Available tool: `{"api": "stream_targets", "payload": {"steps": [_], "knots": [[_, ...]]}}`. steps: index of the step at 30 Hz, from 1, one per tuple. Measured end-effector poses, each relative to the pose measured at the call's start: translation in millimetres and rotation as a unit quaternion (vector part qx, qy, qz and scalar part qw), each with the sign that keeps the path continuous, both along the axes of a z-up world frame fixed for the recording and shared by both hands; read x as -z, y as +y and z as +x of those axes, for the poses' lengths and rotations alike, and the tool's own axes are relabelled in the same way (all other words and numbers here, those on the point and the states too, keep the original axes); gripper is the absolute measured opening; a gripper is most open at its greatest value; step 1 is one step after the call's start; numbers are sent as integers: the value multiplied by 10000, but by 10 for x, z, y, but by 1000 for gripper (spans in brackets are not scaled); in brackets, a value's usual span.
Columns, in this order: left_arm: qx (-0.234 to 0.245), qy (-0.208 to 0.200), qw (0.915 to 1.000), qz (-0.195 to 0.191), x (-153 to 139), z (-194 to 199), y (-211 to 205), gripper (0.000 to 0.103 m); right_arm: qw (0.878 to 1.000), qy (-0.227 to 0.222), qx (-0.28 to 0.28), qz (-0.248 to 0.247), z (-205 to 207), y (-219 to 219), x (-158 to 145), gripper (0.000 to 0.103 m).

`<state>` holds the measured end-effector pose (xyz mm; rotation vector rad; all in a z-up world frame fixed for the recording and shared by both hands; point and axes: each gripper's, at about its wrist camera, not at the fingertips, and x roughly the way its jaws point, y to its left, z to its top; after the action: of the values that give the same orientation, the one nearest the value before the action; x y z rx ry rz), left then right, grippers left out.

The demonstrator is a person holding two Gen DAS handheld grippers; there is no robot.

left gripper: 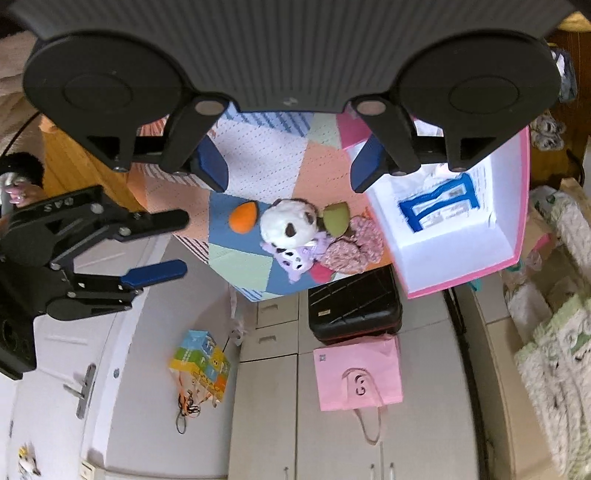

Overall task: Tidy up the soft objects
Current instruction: 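Move both tools back toward the orange sponge and plush toys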

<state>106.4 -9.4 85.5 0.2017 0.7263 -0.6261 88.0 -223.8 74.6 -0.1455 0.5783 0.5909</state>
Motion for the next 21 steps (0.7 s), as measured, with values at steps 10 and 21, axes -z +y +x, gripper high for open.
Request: {"api": "stream_targets", "payload": {"steps": [10, 21], "knots": [[77, 6, 9998, -166, 233, 114, -508, 72, 9998, 31, 166, 83, -85, -440, 335, 60], [-398, 108, 9991, -114, 657, 537, -780, 71, 9989, 272, 365, 139, 285, -713, 809, 60]]}}
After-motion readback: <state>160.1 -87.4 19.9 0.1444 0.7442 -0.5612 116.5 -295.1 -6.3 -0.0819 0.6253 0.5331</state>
